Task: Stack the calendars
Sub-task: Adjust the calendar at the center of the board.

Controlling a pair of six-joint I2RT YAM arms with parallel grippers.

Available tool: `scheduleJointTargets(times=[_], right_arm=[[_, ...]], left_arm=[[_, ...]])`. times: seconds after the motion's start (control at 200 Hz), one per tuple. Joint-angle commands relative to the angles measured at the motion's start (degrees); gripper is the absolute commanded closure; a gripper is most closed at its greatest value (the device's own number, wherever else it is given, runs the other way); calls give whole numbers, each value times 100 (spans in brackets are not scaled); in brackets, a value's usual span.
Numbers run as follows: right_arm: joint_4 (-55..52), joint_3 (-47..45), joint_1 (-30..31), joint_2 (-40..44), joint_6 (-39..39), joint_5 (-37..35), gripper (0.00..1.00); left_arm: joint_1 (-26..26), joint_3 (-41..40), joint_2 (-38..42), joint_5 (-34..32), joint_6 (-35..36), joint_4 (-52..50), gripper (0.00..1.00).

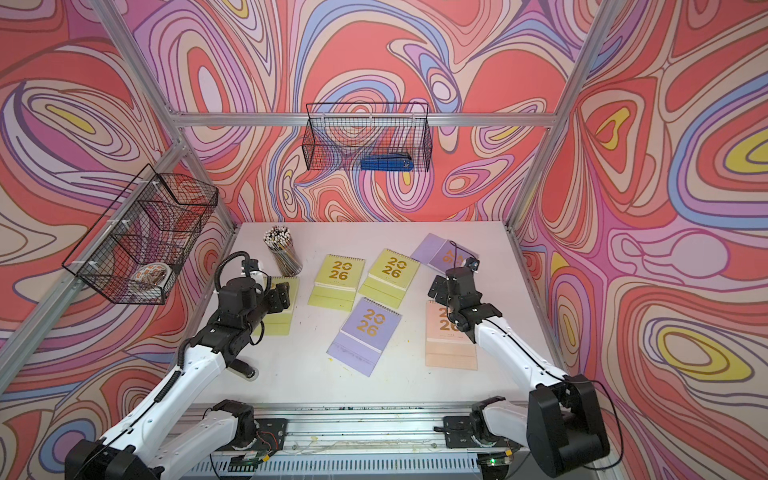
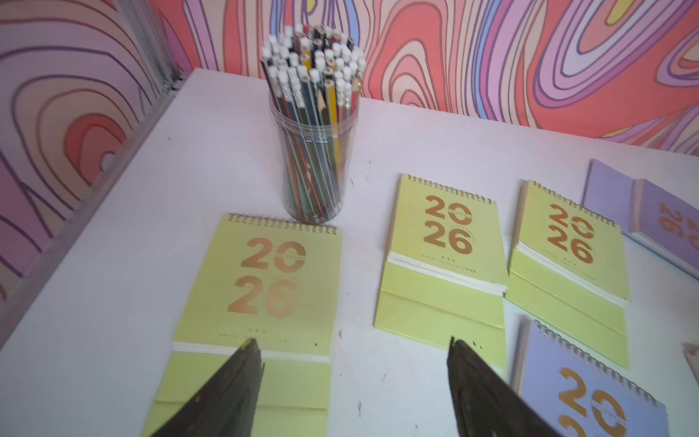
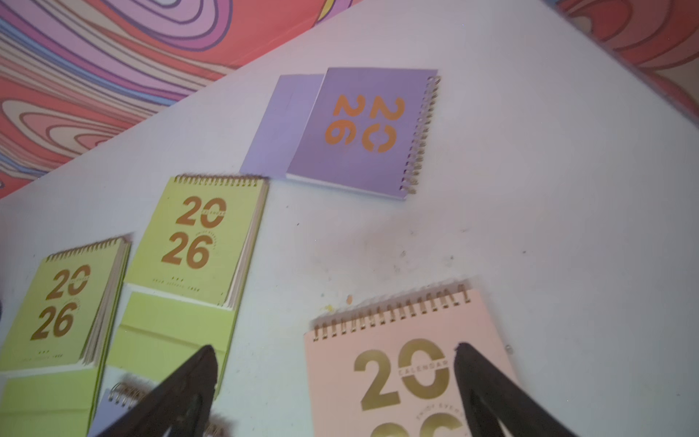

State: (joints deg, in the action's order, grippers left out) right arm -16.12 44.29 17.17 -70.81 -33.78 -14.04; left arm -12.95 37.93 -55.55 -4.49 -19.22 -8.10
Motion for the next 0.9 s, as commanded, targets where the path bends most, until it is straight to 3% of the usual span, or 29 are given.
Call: scheduleJointTargets(times=[0.0, 0.295, 0.581, 0.891], right_arm=[[-1077, 261, 378, -186, -811, 299, 1], [-547, -294, 759, -185, -1775, 1596, 1], [6, -403, 1154, -771, -2088, 2111, 1], [455, -423, 1212, -1258, -2112, 2539, 1]], left_arm=[[-154, 73, -155, 905, -998, -617, 34], [-775, -419, -504, 1499, -1780, -197, 68], [-991, -769, -1225, 2030, -2342, 552, 99], [-1072, -619, -2083, 2524, -2531, 957, 100]])
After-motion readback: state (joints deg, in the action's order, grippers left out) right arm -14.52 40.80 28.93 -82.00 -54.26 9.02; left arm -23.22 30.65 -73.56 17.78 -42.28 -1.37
